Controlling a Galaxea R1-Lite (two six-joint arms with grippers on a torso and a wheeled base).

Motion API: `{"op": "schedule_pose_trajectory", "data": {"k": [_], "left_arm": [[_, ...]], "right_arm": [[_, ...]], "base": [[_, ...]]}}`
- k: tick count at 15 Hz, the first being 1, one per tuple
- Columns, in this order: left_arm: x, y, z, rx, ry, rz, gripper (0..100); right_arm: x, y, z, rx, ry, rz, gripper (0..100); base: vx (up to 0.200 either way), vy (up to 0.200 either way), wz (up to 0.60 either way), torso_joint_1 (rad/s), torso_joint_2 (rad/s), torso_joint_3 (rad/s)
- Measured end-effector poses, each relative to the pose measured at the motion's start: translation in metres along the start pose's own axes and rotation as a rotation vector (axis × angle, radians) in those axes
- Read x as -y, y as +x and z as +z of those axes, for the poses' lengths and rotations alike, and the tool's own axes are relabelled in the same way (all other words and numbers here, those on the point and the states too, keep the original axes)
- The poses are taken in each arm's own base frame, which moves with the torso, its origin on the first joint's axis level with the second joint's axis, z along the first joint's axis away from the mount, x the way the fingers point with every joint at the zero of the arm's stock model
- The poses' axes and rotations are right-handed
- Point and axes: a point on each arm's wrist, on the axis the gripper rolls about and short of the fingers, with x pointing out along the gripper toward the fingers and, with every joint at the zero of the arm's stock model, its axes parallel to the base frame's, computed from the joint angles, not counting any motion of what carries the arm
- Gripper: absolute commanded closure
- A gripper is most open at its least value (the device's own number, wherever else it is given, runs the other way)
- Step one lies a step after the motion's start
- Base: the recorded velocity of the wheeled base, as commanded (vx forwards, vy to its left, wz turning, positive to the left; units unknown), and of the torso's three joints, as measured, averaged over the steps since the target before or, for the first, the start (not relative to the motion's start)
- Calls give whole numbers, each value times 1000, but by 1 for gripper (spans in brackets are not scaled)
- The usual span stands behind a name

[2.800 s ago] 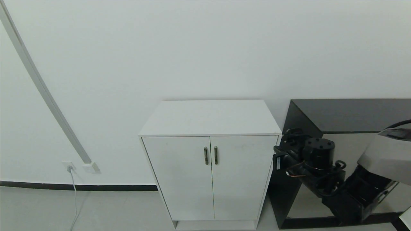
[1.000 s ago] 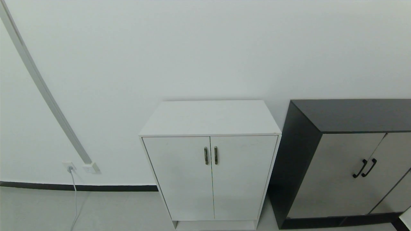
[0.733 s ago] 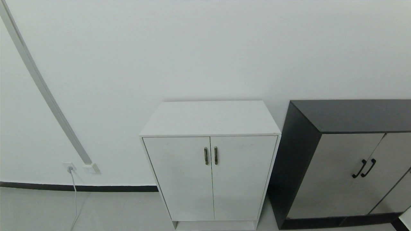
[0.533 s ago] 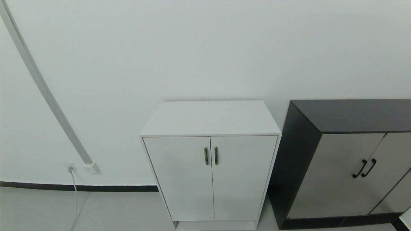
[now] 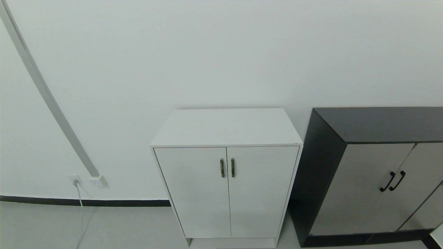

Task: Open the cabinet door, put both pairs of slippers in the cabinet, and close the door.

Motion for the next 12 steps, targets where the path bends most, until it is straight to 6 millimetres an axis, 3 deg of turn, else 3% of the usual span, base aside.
{"op": "schedule_pose_trajectory", "data": {"k": [12], "left_arm": [[0, 0, 0, 0, 2, 0, 100]], "right_arm": [[1, 2, -11, -7, -23, 72, 100]], "base": [[0, 0, 0, 0, 0, 0]]}}
